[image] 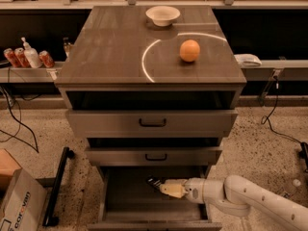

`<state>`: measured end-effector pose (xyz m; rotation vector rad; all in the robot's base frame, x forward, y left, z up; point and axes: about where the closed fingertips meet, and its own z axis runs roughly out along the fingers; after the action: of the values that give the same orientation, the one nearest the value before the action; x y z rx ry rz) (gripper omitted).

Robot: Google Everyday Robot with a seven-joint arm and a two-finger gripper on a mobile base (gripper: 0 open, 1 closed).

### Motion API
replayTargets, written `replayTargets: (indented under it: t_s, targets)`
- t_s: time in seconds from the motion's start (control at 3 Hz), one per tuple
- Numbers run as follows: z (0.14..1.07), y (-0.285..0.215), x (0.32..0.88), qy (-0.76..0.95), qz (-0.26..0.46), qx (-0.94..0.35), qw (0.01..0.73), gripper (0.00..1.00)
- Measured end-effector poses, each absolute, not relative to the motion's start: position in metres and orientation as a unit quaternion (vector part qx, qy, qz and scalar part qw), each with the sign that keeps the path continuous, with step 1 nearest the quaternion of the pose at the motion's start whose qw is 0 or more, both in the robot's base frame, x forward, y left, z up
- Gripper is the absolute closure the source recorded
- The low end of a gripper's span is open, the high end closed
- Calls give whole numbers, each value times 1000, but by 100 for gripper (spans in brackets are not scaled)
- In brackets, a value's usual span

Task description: Place rxbar chocolate into bottom drawer

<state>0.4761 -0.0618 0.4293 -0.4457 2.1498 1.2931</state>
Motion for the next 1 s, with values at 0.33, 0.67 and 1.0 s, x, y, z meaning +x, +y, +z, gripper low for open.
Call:
replayTargets:
  t_s: [0.33,0.67,1.0]
  targets:
    - [391,-51,492,812,475,-166,296,100]
    - [356,-46,506,808,479,-158,305,100]
    - [318,-42,521,798,500,-136,307,100]
